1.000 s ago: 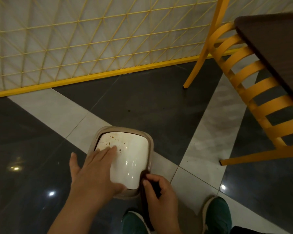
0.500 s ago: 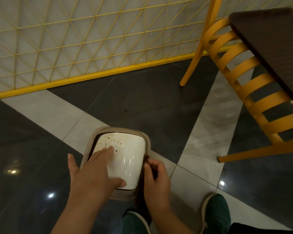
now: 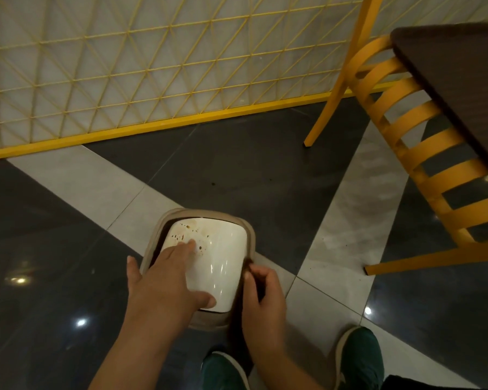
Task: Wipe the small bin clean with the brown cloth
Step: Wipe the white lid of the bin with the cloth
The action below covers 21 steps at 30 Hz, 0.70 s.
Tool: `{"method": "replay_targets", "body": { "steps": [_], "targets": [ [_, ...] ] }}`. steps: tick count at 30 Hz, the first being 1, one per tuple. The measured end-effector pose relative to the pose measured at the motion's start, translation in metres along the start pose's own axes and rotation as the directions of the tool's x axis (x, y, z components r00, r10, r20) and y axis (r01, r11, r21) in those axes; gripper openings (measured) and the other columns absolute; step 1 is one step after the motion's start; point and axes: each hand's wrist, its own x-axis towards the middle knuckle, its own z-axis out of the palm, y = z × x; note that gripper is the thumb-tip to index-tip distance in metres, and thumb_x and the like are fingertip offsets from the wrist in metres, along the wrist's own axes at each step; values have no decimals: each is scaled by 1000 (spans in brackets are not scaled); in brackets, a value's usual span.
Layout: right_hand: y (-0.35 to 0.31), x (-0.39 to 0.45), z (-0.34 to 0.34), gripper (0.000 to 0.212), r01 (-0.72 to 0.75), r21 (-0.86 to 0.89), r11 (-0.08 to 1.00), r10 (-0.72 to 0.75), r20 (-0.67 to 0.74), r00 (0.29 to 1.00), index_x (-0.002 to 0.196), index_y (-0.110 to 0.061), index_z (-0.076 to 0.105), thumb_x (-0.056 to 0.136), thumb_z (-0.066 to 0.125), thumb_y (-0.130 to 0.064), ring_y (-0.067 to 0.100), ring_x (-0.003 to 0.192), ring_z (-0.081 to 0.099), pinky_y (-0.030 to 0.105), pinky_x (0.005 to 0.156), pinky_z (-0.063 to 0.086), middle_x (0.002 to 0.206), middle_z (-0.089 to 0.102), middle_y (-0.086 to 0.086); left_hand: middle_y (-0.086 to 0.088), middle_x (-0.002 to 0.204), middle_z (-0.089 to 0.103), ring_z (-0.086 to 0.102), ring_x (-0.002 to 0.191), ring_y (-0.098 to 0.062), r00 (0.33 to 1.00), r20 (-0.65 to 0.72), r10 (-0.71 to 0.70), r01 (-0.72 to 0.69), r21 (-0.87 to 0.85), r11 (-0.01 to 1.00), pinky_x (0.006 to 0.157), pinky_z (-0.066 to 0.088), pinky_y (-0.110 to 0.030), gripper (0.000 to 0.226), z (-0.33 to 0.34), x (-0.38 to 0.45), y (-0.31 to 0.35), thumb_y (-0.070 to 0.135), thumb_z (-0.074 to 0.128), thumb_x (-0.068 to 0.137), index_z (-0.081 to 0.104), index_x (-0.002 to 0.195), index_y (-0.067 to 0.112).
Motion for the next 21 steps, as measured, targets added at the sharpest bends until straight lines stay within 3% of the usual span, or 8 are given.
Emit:
{"method": "replay_targets", "body": {
  "steps": [2,5,7,10,14,18,21],
  "targets": [
    [21,-25,-1,16,107,-44,993,-108,-2,994,94,-39,57,92,58,-23,0,95,59,32,87,53,97,61,-20,13,151,29,33,139,-12,1000,-3,-1,1,-4,1000,116,-12,-51,95,0,0,0,48,76,71,17,145,39],
    [15,-33,-1,15,412,-123,903,-410,46,911,97,-41,57,86,59,-31,1,96,57,16,82,47,99,57,-21,13,152,28,31,139,-11,999,-35,11,-11,-25,1000,116,-14,-49,94,1,-1,-2,46,76,71,20,146,39],
    [-10,-18,1,15,501,-152,852,-486,123,865,98,-40,59,87,58,-30,-4,98,55,8,82,43,100,55,-23,13,153,28,30,140,-10,999,-49,13,-14,-29,999,116,-14,-49,93,1,-1,-4,46,76,71,21,146,39],
    [-41,16,4,20,379,-131,916,-369,96,924,93,-46,55,90,59,-26,-9,99,52,7,83,42,102,52,-26,14,152,29,30,140,-10,999,-45,11,-13,-38,999,116,-13,-51,94,1,-1,-2,47,77,70,22,146,40],
    [-28,7,2,25,246,-95,965,-245,19,969,93,-46,54,92,58,-21,-8,99,52,14,85,47,103,55,-24,15,150,32,34,137,-9,998,-60,25,-28,-46,999,116,-14,-48,92,0,-3,0,49,76,70,23,145,40],
    [15,-38,-1,21,458,-95,884,-456,35,889,97,-41,54,89,57,-21,3,97,56,11,80,44,100,53,-22,14,151,30,33,138,-10,997,-62,37,-38,-20,999,115,-14,-45,91,1,-3,-2,50,74,73,21,145,39],
    [13,-32,-4,21,528,-106,843,-519,101,849,99,-45,52,89,53,-26,1,98,55,11,81,43,101,53,-21,14,152,29,32,138,-10,997,-70,40,-40,-7,999,115,-14,-46,92,2,-4,-2,49,73,73,20,146,38]
  ]
}}
